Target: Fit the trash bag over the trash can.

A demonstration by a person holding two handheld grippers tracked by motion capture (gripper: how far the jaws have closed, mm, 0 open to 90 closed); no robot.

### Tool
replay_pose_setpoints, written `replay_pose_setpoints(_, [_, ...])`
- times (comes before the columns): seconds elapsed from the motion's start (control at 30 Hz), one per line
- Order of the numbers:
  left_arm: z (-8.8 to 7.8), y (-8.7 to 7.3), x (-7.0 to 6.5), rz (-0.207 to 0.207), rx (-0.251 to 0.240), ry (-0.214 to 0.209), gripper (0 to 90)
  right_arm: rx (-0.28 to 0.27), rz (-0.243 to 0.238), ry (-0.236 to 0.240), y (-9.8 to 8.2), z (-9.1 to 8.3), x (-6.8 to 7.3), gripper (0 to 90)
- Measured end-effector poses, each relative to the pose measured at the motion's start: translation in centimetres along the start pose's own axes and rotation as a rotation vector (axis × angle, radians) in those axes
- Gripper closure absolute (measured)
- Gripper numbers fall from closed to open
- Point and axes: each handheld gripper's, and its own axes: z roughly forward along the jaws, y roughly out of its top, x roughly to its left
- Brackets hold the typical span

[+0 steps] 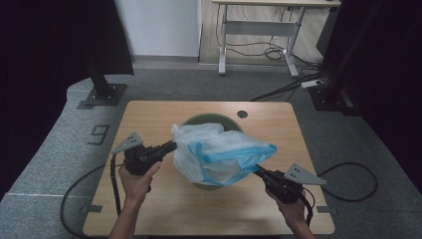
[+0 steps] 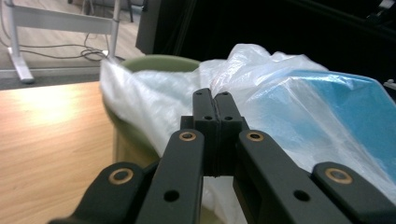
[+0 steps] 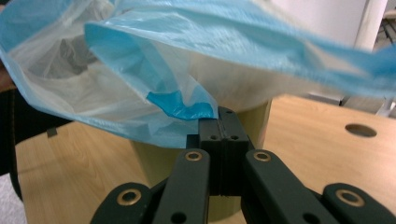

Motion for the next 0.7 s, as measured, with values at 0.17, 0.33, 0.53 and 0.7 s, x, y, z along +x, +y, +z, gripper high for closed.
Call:
replay_pose_setpoints(0.17, [-0.2, -1.4, 1.0, -0.021, 0.005, -0.008, 89.8, 0.032, 0.038, 0.006, -1.3, 0.5, -0.2, 89.0])
replay_pose_setpoints(0.33, [-0.5, -2.3, 2.0, -0.046, 0.007, 0.014, 89.9, 0.053, 0.053, 0.013, -2.1, 1.1, -0.5, 89.0])
replay_pose_setpoints(0.53, [-0.3, -2.7, 3.0, -0.042, 0.018, 0.046, 89.9, 0.060, 0.072, -0.021, -2.6, 1.7, -1.5, 89.1])
replay_pose_setpoints(0.7, [0.0, -3.0, 3.7, -0.058, 0.020, 0.060, 89.9, 0.069, 0.084, -0.021, -3.1, 2.2, -1.7, 89.1])
